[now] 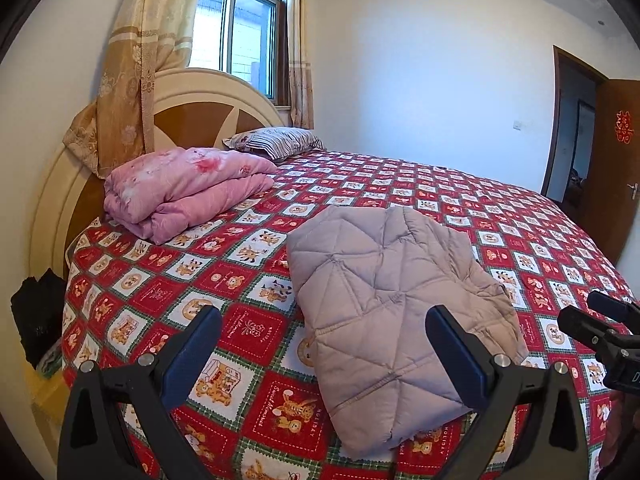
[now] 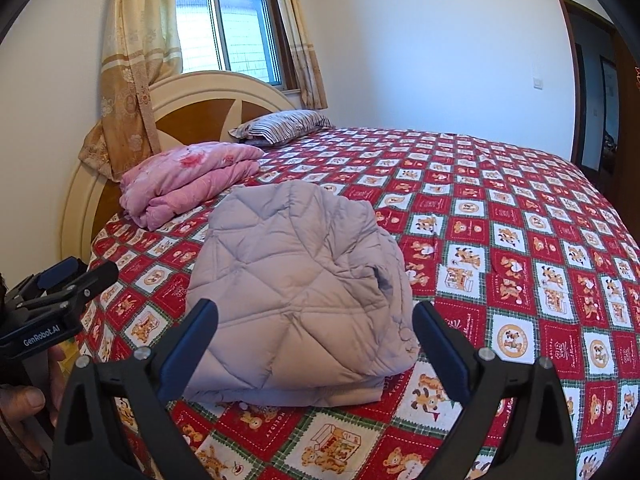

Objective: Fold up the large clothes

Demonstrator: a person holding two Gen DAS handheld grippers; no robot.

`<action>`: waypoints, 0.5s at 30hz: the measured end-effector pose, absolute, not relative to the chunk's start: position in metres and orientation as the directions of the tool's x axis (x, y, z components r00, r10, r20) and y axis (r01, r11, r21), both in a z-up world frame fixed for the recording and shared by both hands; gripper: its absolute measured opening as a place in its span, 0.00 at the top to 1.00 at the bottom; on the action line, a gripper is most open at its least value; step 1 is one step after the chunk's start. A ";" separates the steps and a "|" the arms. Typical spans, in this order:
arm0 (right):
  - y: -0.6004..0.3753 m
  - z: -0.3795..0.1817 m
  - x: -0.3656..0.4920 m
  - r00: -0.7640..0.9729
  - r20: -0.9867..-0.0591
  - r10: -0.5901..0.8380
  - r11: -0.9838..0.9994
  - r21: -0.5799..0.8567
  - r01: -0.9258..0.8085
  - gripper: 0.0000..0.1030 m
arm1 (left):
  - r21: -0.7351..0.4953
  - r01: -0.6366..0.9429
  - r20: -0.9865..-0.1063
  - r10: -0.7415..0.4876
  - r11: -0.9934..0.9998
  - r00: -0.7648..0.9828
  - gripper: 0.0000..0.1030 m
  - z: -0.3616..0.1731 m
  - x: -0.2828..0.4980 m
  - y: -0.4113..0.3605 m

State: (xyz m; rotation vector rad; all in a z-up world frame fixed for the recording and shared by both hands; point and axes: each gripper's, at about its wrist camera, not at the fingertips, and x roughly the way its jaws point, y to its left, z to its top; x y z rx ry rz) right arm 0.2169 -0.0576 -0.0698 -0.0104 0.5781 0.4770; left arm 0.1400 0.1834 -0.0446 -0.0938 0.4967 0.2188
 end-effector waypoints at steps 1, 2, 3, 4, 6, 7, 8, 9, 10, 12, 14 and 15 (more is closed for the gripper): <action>-0.057 -0.069 0.217 0.733 -0.529 0.429 0.892 0.121 -0.435 0.03 | -0.032 -0.232 -0.481 0.188 0.972 0.856 0.01 -0.044 0.140 0.183; -0.058 -0.068 0.215 0.733 -0.528 0.428 0.893 0.121 -0.434 0.03 | -0.030 -0.233 -0.480 0.190 0.972 0.856 0.01 -0.045 0.140 0.183; -0.059 -0.067 0.215 0.734 -0.528 0.428 0.893 0.122 -0.433 0.03 | -0.028 -0.234 -0.480 0.192 0.972 0.856 0.01 -0.045 0.141 0.182; -0.059 -0.067 0.214 0.734 -0.527 0.428 0.893 0.121 -0.433 0.03 | -0.027 -0.232 -0.479 0.191 0.972 0.857 0.01 -0.045 0.141 0.182; -0.061 -0.065 0.213 0.737 -0.524 0.426 0.894 0.118 -0.432 0.03 | -0.021 -0.231 -0.478 0.193 0.973 0.857 0.01 -0.046 0.140 0.181; -0.061 -0.064 0.213 0.739 -0.522 0.426 0.894 0.118 -0.432 0.03 | -0.016 -0.230 -0.476 0.195 0.973 0.857 0.01 -0.046 0.141 0.180; -0.062 -0.063 0.212 0.741 -0.519 0.426 0.895 0.118 -0.431 0.03 | -0.012 -0.229 -0.476 0.196 0.973 0.857 0.01 -0.046 0.141 0.179; -0.062 -0.062 0.212 0.743 -0.517 0.425 0.895 0.117 -0.430 0.03 | -0.008 -0.228 -0.476 0.197 0.974 0.857 0.01 -0.046 0.141 0.178; -0.062 -0.061 0.212 0.744 -0.516 0.424 0.896 0.118 -0.429 0.03 | -0.006 -0.228 -0.477 0.198 0.974 0.856 0.01 -0.046 0.141 0.178; -0.062 -0.060 0.211 0.748 -0.510 0.425 0.896 0.118 -0.429 0.03 | -0.003 -0.227 -0.476 0.198 0.974 0.857 0.01 -0.046 0.141 0.177; -0.062 -0.060 0.211 0.749 -0.508 0.425 0.896 0.118 -0.428 0.03 | -0.004 -0.229 -0.477 0.200 0.973 0.856 0.01 -0.046 0.142 0.177; -0.062 -0.060 0.211 0.748 -0.509 0.426 0.895 0.119 -0.429 0.03 | -0.004 -0.229 -0.477 0.200 0.973 0.856 0.01 -0.046 0.141 0.176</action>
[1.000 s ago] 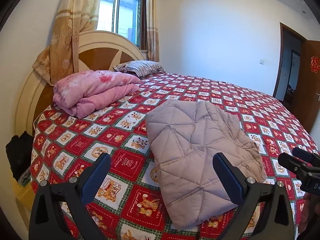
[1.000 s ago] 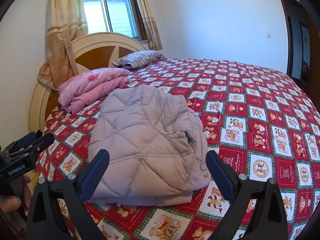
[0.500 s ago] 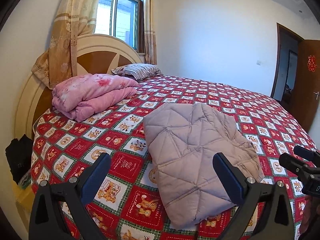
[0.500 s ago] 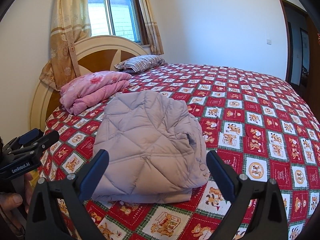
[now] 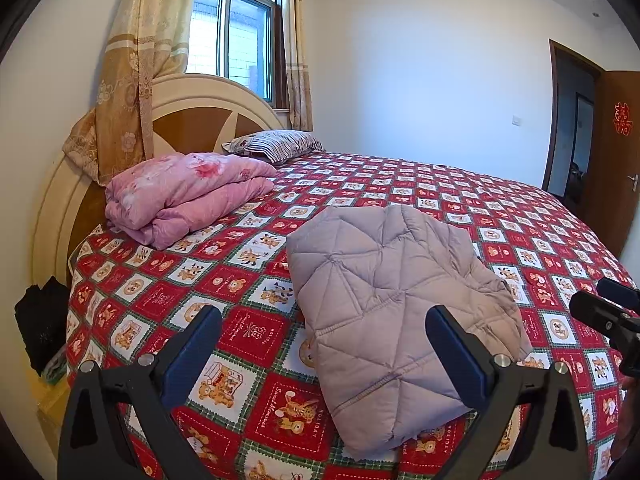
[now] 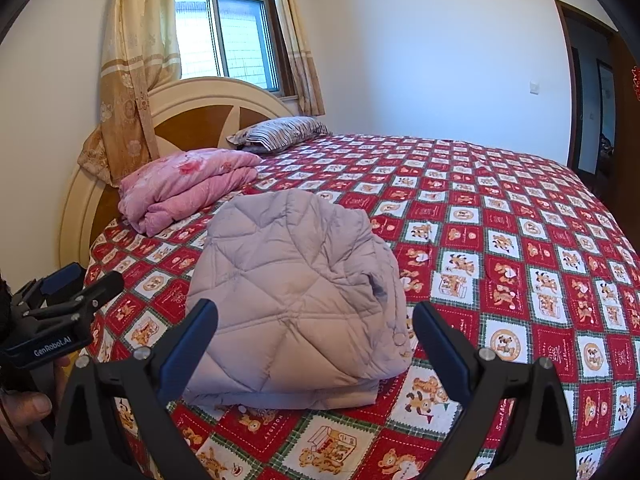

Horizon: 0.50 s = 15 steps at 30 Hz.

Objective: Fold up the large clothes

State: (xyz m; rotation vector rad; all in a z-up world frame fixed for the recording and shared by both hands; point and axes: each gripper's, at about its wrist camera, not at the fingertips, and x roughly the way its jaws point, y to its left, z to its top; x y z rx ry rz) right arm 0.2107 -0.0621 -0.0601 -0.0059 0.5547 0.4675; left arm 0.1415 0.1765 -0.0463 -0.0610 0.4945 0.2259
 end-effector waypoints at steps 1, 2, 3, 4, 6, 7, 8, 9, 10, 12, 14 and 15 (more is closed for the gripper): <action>-0.062 -0.060 0.211 0.748 -0.509 0.426 0.895 0.119 -0.429 0.03 | -0.004 -0.229 -0.477 0.200 0.973 0.856 0.01 -0.046 0.141 0.177; -0.062 -0.060 0.211 0.747 -0.510 0.426 0.895 0.118 -0.430 0.03 | -0.002 -0.230 -0.478 0.201 0.973 0.855 0.01 -0.046 0.142 0.176; -0.062 -0.060 0.210 0.748 -0.510 0.425 0.896 0.117 -0.429 0.03 | -0.003 -0.230 -0.479 0.200 0.973 0.855 0.01 -0.046 0.142 0.176; -0.062 -0.060 0.210 0.748 -0.510 0.425 0.896 0.117 -0.429 0.03 | -0.005 -0.229 -0.478 0.198 0.973 0.856 0.01 -0.046 0.141 0.177; -0.062 -0.060 0.210 0.748 -0.509 0.426 0.895 0.118 -0.429 0.03 | -0.003 -0.229 -0.476 0.200 0.973 0.857 0.01 -0.046 0.141 0.176; -0.062 -0.060 0.210 0.748 -0.509 0.426 0.896 0.119 -0.429 0.03 | -0.002 -0.229 -0.475 0.200 0.974 0.857 0.01 -0.046 0.141 0.176; -0.063 -0.060 0.210 0.749 -0.508 0.425 0.896 0.119 -0.428 0.02 | 0.000 -0.230 -0.473 0.203 0.973 0.857 0.01 -0.046 0.141 0.176; -0.063 -0.060 0.210 0.749 -0.508 0.425 0.896 0.118 -0.429 0.02 | 0.003 -0.232 -0.471 0.206 0.973 0.858 0.01 -0.045 0.141 0.176; -0.063 -0.060 0.209 0.751 -0.506 0.424 0.897 0.118 -0.427 0.02 | 0.004 -0.231 -0.469 0.206 0.973 0.859 0.01 -0.045 0.140 0.176; -0.064 -0.060 0.208 0.754 -0.502 0.424 0.898 0.120 -0.424 0.02 | 0.006 -0.230 -0.468 0.206 0.973 0.860 0.01 -0.044 0.139 0.177; -0.065 -0.059 0.207 0.757 -0.497 0.423 0.898 0.121 -0.422 0.02 | 0.006 -0.230 -0.470 0.206 0.973 0.858 0.01 -0.044 0.139 0.177; -0.065 -0.058 0.207 0.759 -0.495 0.422 0.899 0.121 -0.421 0.02 | 0.006 -0.228 -0.471 0.204 0.974 0.858 0.01 -0.044 0.138 0.177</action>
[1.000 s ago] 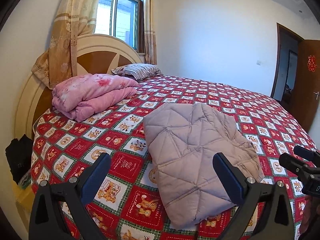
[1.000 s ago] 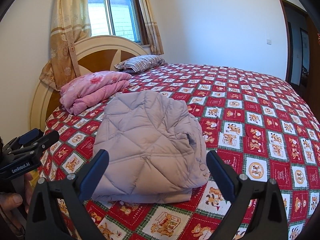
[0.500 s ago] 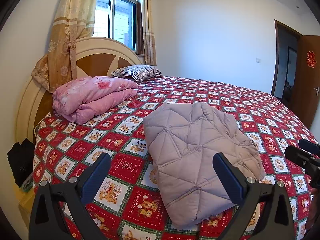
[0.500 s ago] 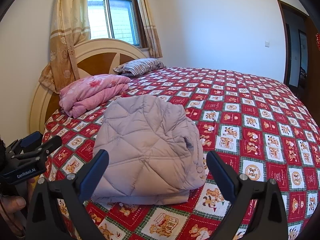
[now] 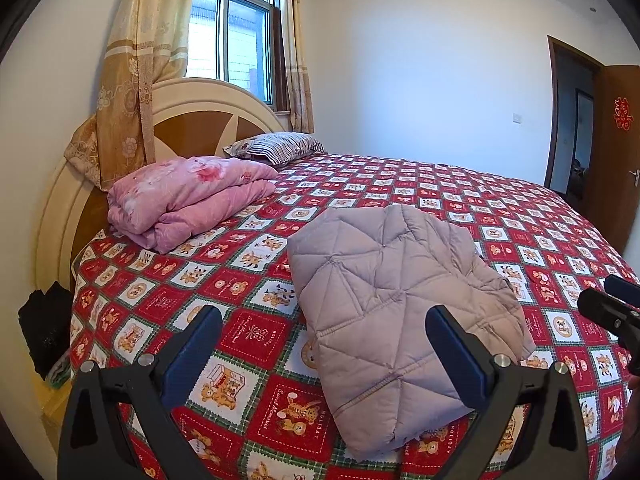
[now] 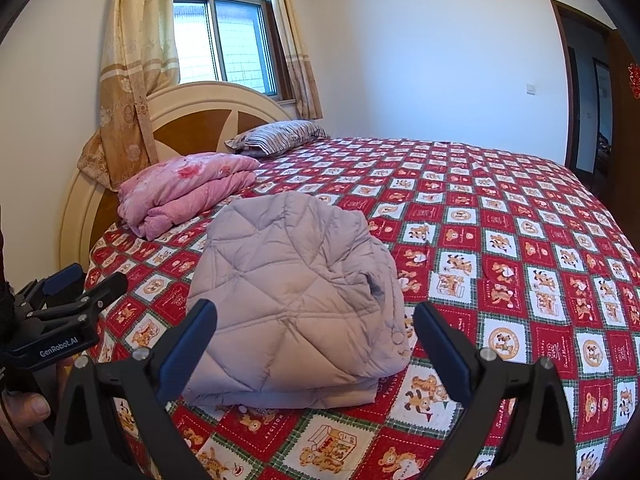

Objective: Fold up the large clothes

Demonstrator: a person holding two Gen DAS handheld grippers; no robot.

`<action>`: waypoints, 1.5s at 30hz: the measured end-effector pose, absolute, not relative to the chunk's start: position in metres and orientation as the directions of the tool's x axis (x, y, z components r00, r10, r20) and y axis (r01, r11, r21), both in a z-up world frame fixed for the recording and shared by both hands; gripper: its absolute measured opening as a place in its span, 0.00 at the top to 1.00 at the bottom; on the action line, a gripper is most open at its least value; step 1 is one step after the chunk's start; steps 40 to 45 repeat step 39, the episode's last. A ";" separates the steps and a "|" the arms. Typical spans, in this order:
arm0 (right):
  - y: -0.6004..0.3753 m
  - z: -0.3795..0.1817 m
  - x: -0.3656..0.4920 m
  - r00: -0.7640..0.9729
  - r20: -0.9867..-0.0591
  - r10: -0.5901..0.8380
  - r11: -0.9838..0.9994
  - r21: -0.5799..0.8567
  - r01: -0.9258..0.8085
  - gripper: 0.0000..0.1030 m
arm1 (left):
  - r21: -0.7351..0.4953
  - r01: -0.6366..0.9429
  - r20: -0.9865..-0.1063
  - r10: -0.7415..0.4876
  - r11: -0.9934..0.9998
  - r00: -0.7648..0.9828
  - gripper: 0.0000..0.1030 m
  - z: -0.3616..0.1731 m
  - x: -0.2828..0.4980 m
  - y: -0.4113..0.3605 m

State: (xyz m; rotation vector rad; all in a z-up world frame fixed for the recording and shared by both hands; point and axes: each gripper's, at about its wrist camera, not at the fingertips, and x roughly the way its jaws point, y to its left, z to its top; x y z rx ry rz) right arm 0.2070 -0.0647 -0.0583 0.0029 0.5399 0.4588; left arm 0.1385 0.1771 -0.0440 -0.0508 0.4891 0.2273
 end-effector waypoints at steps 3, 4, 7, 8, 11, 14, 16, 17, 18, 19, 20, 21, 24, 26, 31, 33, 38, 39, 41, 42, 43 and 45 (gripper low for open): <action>-0.065 -0.057 0.206 0.763 -0.488 0.423 0.899 0.123 -0.420 0.02 | 0.012 -0.231 -0.474 0.209 0.973 0.855 0.01 -0.044 0.139 0.178; -0.065 -0.056 0.205 0.765 -0.485 0.423 0.899 0.123 -0.420 0.02 | 0.016 -0.232 -0.474 0.211 0.973 0.855 0.01 -0.043 0.138 0.179; -0.065 -0.053 0.204 0.769 -0.477 0.426 0.898 0.121 -0.422 0.02 | 0.020 -0.219 -0.475 0.202 0.976 0.857 0.01 -0.042 0.140 0.178; -0.065 -0.053 0.203 0.770 -0.474 0.426 0.898 0.121 -0.423 0.02 | 0.024 -0.219 -0.470 0.205 0.975 0.859 0.01 -0.041 0.138 0.178; -0.064 -0.050 0.202 0.773 -0.466 0.430 0.897 0.121 -0.426 0.02 | 0.037 -0.223 -0.462 0.215 0.974 0.861 0.01 -0.040 0.138 0.178; -0.064 -0.049 0.200 0.776 -0.459 0.432 0.896 0.118 -0.429 0.00 | 0.034 -0.217 -0.459 0.208 0.976 0.864 0.01 -0.040 0.138 0.177; -0.064 -0.049 0.199 0.776 -0.458 0.433 0.895 0.117 -0.430 0.00 | 0.032 -0.210 -0.463 0.201 0.977 0.863 0.01 -0.041 0.138 0.177; -0.063 -0.049 0.199 0.776 -0.458 0.433 0.895 0.116 -0.431 0.00 | 0.028 -0.208 -0.466 0.197 0.978 0.863 0.01 -0.041 0.139 0.177; -0.063 -0.049 0.199 0.776 -0.459 0.433 0.895 0.117 -0.430 0.00 | 0.025 -0.203 -0.467 0.190 0.979 0.863 0.01 -0.042 0.139 0.177; -0.063 -0.049 0.199 0.776 -0.458 0.433 0.895 0.116 -0.430 0.00 | 0.025 -0.200 -0.469 0.188 0.979 0.863 0.01 -0.042 0.140 0.175; -0.063 -0.049 0.199 0.777 -0.458 0.432 0.896 0.117 -0.429 0.00 | 0.028 -0.200 -0.469 0.189 0.979 0.862 0.01 -0.042 0.140 0.176; -0.063 -0.050 0.199 0.777 -0.458 0.432 0.896 0.117 -0.429 0.00 | 0.031 -0.200 -0.469 0.190 0.979 0.862 0.01 -0.043 0.140 0.175; -0.063 -0.050 0.199 0.777 -0.458 0.432 0.896 0.118 -0.429 0.00 | 0.029 -0.205 -0.479 0.193 0.978 0.856 0.01 -0.045 0.143 0.175; -0.062 -0.050 0.199 0.777 -0.459 0.431 0.896 0.116 -0.429 0.00 | 0.019 -0.205 -0.486 0.188 0.979 0.854 0.01 -0.046 0.144 0.175; -0.063 -0.050 0.199 0.776 -0.459 0.433 0.895 0.117 -0.430 0.00 | 0.027 -0.209 -0.468 0.197 0.978 0.862 0.01 -0.048 0.142 0.173; -0.063 -0.050 0.199 0.776 -0.460 0.432 0.895 0.117 -0.430 0.00 | 0.054 -0.210 -0.451 0.212 0.976 0.867 0.01 -0.049 0.140 0.170; -0.063 -0.051 0.198 0.773 -0.466 0.431 0.896 0.118 -0.428 0.00 | 0.084 -0.199 -0.435 0.215 0.976 0.874 0.01 -0.049 0.139 0.164; -0.063 -0.052 0.197 0.773 -0.466 0.431 0.896 0.117 -0.429 0.00 | 0.089 -0.198 -0.432 0.217 0.976 0.876 0.01 -0.048 0.139 0.163; -0.063 -0.052 0.197 0.773 -0.466 0.431 0.896 0.117 -0.429 0.00 | 0.089 -0.198 -0.432 0.217 0.976 0.876 0.01 -0.048 0.139 0.163; -0.063 -0.052 0.197 0.773 -0.466 0.431 0.896 0.117 -0.429 0.00 | 0.089 -0.198 -0.432 0.217 0.976 0.876 0.01 -0.048 0.139 0.163; -0.063 -0.052 0.197 0.773 -0.466 0.431 0.896 0.117 -0.429 0.00 | 0.089 -0.198 -0.432 0.217 0.976 0.876 0.01 -0.048 0.139 0.163; -0.063 -0.052 0.197 0.773 -0.466 0.431 0.896 0.117 -0.429 0.00 | 0.089 -0.198 -0.432 0.217 0.976 0.876 0.01 -0.048 0.139 0.163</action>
